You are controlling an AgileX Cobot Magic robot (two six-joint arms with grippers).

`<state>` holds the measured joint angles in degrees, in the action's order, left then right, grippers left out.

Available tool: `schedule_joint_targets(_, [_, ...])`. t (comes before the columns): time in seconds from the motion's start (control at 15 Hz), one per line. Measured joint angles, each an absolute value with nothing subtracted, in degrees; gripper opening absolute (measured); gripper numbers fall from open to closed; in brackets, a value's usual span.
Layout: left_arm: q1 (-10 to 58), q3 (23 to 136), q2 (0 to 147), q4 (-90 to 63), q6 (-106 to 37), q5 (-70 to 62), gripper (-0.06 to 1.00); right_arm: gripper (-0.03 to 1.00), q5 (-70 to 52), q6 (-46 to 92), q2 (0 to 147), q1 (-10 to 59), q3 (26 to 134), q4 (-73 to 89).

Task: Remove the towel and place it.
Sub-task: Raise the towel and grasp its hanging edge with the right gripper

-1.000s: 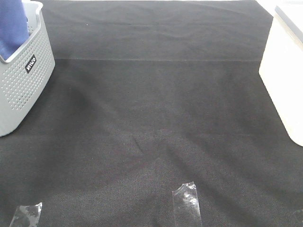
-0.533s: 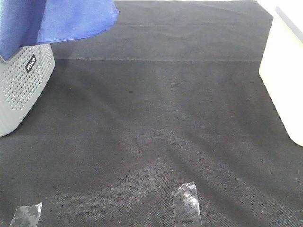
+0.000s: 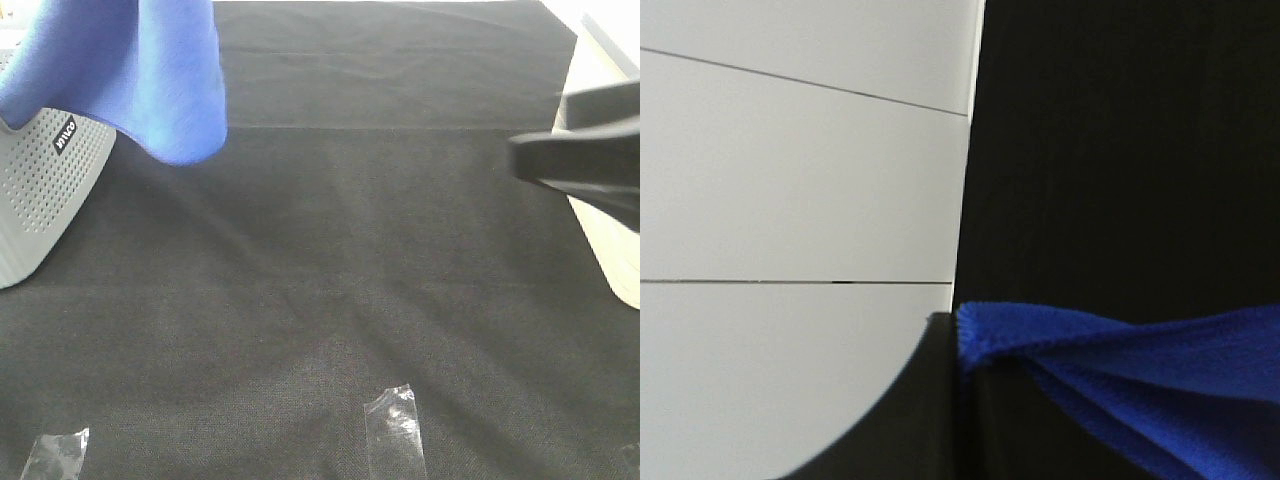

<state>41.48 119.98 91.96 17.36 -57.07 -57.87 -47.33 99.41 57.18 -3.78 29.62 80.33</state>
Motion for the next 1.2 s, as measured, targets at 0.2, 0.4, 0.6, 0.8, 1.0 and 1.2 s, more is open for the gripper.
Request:
schedule_joint_targets(0.2, [43.37, 119.98, 92.19, 11.06, -60.45, -57.93, 0.0, 0.64, -55.35, 112.93, 67.78, -3.78, 29.62, 95.05])
schedule_joint_targets(0.4, [43.37, 119.98, 92.53, 5.33, -63.37, -57.98, 0.0, 0.71, -59.01, 118.37, 75.11, -2.06, 33.17, 98.49])
schedule_joint_targets(0.6, [43.37, 119.98, 92.59, 2.18, -64.52, -57.98, 0.0, 0.76, -55.52, 119.81, 82.45, 7.79, 40.11, 98.78])
schedule_joint_targets(0.8, [43.37, 119.98, 92.65, 0.57, -64.63, -57.98, 0.0, 0.77, -50.65, 120.15, 89.09, 15.18, 46.7, 98.72])
schedule_joint_targets(1.0, [43.37, 119.98, 92.65, 0.0, -64.63, -57.98, 0.0, 0.77, -50.48, 120.03, 95.23, 20.4, 51.05, 97.98])
schedule_joint_targets(1.2, [43.37, 119.98, 92.65, 0.0, -64.63, -58.04, 0.0, 0.76, -51.91, 117.0, 97.23, 24.75, 51.34, 92.48])
